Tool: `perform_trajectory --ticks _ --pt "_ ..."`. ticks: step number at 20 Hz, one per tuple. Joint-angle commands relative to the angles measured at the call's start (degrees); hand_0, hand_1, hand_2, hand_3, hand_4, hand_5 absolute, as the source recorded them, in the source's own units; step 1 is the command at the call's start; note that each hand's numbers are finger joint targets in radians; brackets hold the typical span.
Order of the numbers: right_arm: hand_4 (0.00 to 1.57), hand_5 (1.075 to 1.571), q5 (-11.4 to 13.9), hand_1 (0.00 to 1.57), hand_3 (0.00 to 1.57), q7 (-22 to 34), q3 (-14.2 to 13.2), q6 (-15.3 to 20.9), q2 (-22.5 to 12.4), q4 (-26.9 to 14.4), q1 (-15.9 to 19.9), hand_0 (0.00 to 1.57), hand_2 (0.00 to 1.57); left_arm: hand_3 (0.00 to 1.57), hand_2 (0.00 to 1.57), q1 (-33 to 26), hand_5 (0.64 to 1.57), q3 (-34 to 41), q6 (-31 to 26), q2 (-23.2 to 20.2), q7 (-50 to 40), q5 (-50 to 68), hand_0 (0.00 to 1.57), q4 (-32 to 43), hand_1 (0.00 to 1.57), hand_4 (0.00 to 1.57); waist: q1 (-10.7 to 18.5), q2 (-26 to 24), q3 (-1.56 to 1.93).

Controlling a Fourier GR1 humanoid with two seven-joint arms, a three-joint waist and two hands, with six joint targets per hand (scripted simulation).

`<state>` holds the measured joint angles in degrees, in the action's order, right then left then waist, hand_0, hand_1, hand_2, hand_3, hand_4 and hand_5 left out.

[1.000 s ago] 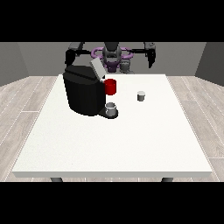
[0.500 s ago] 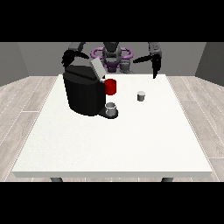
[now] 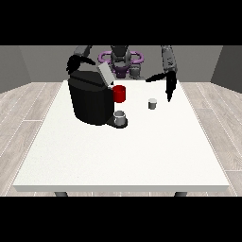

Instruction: Insert the coffee pod into the coffee machine and close the lid

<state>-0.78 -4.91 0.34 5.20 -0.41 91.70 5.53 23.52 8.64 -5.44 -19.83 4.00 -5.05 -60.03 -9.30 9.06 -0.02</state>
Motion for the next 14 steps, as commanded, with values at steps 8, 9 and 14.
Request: perform_trajectory --ticks 8,9,14 --pt "0.37 1.571 1.50 0.00 0.00 2.39 -1.26 3.04 -0.08 -5.99 4.96 0.00 0.00 0.00 0.11 6.05 1.571 -4.37 0.93 -0.16 1.96 -8.30 0.00 9.75 0.00 0.00 2.08 2.45 0.02" --pt "0.39 1.571 1.52 0.00 0.00 2.78 -0.97 1.80 -1.18 -5.02 4.62 0.00 0.00 0.00 0.20 7.20 1.571 -4.12 3.19 0.53 1.46 -9.33 0.00 11.57 0.00 0.00 0.44 2.40 0.01" --pt "0.42 1.571 1.31 0.00 0.00 -2.82 -2.42 2.51 -0.33 -9.78 3.72 0.00 0.00 0.30 0.61 7.63 1.571 -3.94 4.37 0.57 3.73 -11.46 0.45 15.00 0.45 0.00 1.49 2.69 0.02"
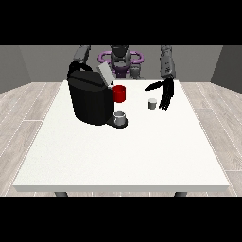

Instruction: Insert the coffee pod into the coffee machine and close the lid

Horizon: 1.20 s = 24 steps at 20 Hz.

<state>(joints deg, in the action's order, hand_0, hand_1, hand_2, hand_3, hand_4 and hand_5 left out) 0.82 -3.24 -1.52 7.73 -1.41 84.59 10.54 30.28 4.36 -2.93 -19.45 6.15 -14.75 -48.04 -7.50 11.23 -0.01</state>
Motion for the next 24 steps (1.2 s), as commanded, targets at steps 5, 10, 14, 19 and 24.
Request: perform_trajectory --ticks 5,10,14,19,24 --pt "0.41 1.571 1.80 0.00 0.00 1.43 0.96 1.37 0.28 -0.83 0.87 0.00 0.00 0.48 0.74 1.75 1.571 -0.64 1.78 -1.54 2.28 -5.19 0.62 7.54 0.62 0.00 -0.93 -0.08 -0.01" --pt "0.39 1.571 0.54 0.00 0.00 0.69 -0.31 0.74 -0.15 -1.67 0.96 0.00 0.00 0.41 0.70 1.57 1.571 -2.91 1.65 -4.10 4.00 -9.40 0.57 9.35 0.57 0.00 -1.13 0.20 0.00" --pt "0.45 1.571 1.42 0.00 0.00 2.02 0.15 1.61 0.13 -2.50 2.96 0.00 0.00 0.53 0.79 4.40 1.571 -3.39 4.48 -3.99 3.94 -12.46 0.65 10.97 0.65 0.00 -1.08 0.29 -0.01" --pt "0.53 1.571 2.49 0.00 0.00 2.16 2.55 2.54 0.50 -0.21 3.38 0.00 0.00 0.65 0.85 6.78 1.571 -1.12 11.58 -2.29 6.42 -13.43 0.69 14.20 0.69 0.29 -2.57 2.30 -0.02" --pt "0.51 1.571 0.11 0.00 0.00 2.21 -0.04 1.37 -0.92 -1.76 3.21 0.00 0.00 0.83 1.04 6.90 1.571 -1.68 13.88 -4.15 8.67 -16.27 0.92 15.43 0.92 0.36 -2.38 3.22 -0.01"
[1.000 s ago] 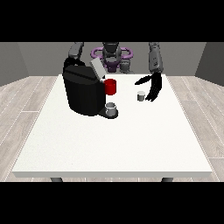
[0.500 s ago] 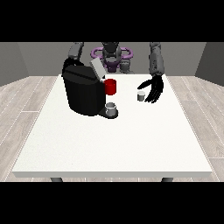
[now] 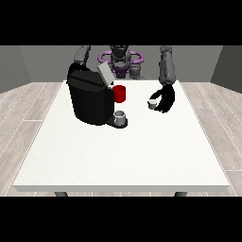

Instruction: Insert the coffee pod into the coffee machine and close the lid

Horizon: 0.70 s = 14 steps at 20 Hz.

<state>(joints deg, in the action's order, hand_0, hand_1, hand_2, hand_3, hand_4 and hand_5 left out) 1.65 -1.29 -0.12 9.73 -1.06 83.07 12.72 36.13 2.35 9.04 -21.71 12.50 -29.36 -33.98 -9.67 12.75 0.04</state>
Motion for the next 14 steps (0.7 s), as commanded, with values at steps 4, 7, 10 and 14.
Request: perform_trajectory --ticks 4,7,10,14 --pt "0.51 1.571 -2.06 0.00 0.00 0.70 -1.81 -1.37 -0.65 -2.55 0.52 0.00 0.00 0.78 1.01 0.16 1.571 -4.15 1.04 1.87 -3.05 -6.20 0.90 1.95 0.90 0.31 0.83 -2.99 -0.04" --pt "0.53 1.571 -0.69 0.00 0.00 -2.60 -0.26 -0.41 0.81 -1.85 -0.51 0.00 0.00 0.97 1.17 4.00 1.571 -1.40 -2.98 -2.73 -1.37 -4.87 1.11 3.47 1.11 0.28 -0.32 -1.29 -0.05" --pt "0.43 1.571 -1.86 0.00 0.00 -5.24 -1.60 -1.80 -0.35 -1.70 -0.01 0.00 0.00 1.36 1.40 3.37 1.571 -0.31 2.71 -1.45 4.91 -4.94 1.27 3.68 1.27 0.51 -1.24 2.87 -0.07" --pt "0.43 1.571 -2.72 0.00 0.00 -3.90 -3.80 -1.75 -1.35 -6.07 0.45 0.00 0.00 1.41 1.47 6.22 1.571 -1.73 -4.56 -0.34 4.27 -4.21 1.48 0.25 1.48 0.63 1.01 -2.34 -0.04"
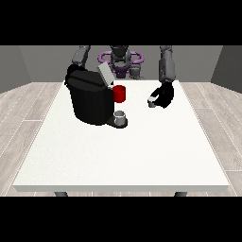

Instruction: Insert the coffee pod into the coffee machine and close the lid

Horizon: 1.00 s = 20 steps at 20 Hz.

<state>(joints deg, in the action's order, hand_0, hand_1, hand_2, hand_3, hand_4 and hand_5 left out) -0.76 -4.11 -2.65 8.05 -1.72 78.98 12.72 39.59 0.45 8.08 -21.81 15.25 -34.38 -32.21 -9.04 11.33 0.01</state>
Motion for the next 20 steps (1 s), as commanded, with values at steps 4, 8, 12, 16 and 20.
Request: perform_trajectory --ticks 4,8,12,16,20 --pt "0.44 1.571 -0.22 0.00 0.00 3.03 -0.04 2.59 1.30 -2.53 2.62 0.00 0.00 1.36 1.40 7.07 1.571 0.12 -7.09 -0.70 0.53 0.81 1.34 -2.57 1.34 0.59 0.54 -2.02 -0.01" --pt "0.49 1.571 -0.61 0.00 0.00 0.89 -1.01 1.81 0.78 -6.60 3.93 0.00 0.00 1.30 1.32 10.18 1.571 -1.00 -10.47 1.12 -2.82 0.38 1.26 -5.30 1.26 0.53 2.08 -4.39 0.01" --pt "0.44 1.571 1.05 0.00 0.00 1.62 1.55 2.24 1.56 -4.48 -0.63 0.00 0.00 1.29 1.33 8.29 1.571 -0.21 -11.28 -0.70 0.79 0.14 1.25 -5.39 1.25 0.56 0.26 -5.81 -0.02" --pt "0.49 1.571 -0.63 0.00 0.00 -0.92 1.56 -0.39 1.44 -3.47 1.19 0.00 0.00 1.29 1.33 12.55 1.571 2.36 -13.91 -4.90 0.34 0.69 1.25 -4.68 1.25 0.56 -1.34 -3.22 -0.02" --pt "0.48 1.571 -0.29 0.00 0.00 0.33 0.88 0.66 1.15 -4.98 3.63 0.00 0.00 1.28 1.33 15.43 1.571 2.35 -15.25 -2.04 -3.99 0.67 1.25 -5.78 1.25 0.54 -1.13 -3.43 -0.01"
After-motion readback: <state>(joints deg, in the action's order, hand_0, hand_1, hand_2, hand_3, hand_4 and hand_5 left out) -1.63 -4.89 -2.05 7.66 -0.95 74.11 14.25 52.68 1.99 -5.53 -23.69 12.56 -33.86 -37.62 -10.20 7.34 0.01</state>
